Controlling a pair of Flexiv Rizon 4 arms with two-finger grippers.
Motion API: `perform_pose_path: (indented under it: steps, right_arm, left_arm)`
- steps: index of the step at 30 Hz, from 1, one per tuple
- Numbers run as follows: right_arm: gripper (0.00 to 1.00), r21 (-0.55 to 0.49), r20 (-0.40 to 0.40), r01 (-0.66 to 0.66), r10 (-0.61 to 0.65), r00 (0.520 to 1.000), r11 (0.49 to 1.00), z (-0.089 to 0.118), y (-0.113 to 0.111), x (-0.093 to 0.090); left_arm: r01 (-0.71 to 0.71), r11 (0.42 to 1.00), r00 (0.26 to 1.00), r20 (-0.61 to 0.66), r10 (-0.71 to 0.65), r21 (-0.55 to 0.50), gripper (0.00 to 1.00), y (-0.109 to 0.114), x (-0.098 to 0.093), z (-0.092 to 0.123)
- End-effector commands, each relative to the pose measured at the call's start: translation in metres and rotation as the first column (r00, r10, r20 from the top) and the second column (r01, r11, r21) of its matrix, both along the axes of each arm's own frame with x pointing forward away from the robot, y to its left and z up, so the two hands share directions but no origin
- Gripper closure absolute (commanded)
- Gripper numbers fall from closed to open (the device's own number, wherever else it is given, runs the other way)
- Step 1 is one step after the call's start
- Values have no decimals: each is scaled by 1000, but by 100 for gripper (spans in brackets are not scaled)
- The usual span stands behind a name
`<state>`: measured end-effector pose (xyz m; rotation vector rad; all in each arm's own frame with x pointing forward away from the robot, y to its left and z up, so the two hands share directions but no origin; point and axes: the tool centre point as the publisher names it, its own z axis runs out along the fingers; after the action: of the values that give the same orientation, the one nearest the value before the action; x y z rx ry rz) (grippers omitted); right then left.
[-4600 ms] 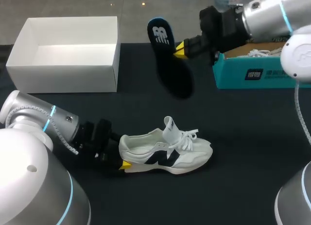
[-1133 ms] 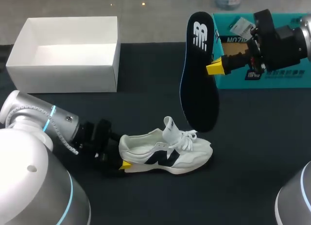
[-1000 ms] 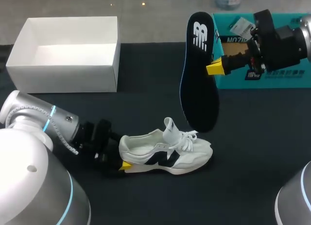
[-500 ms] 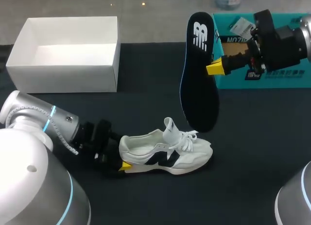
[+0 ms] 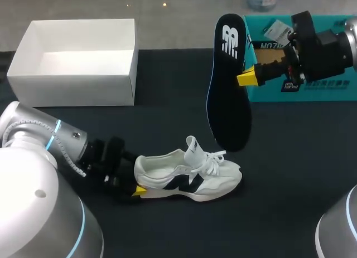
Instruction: Take the shoe out of the shoebox, open the shoe tongue, remove and reinsert the insole, then place the shoe into the shoebox
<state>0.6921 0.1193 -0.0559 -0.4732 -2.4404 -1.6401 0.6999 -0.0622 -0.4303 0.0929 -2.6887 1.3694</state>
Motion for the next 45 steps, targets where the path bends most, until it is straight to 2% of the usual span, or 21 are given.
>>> perform_pose_path:
  steps: [1, 13, 29, 38, 45]
  right_arm:
    - [100, -3, -2, 1, -1, 1000, 1000, 0, 1, 1]
    - [100, -3, -2, 1, -1, 1000, 1000, 0, 1, 1]
    - [100, -3, -2, 1, -1, 1000, 1000, 0, 1, 1]
    - [100, -3, -2, 1, -1, 1000, 1000, 0, 1, 1]
    - [100, -3, -2, 1, -1, 1000, 1000, 0, 1, 1]
  left_arm:
    - [-2, 999, 1000, 8, 2, 34, 0, -2, -6, 3]
    - [-2, 999, 1000, 8, 2, 34, 0, -2, -6, 3]
    - [24, 973, 1000, 9, -27, 231, 0, -7, 4, 13]
    - [67, 933, 996, 24, -81, 354, 0, -11, 5, 21]
    - [67, 933, 996, 24, -81, 354, 0, -11, 5, 21]
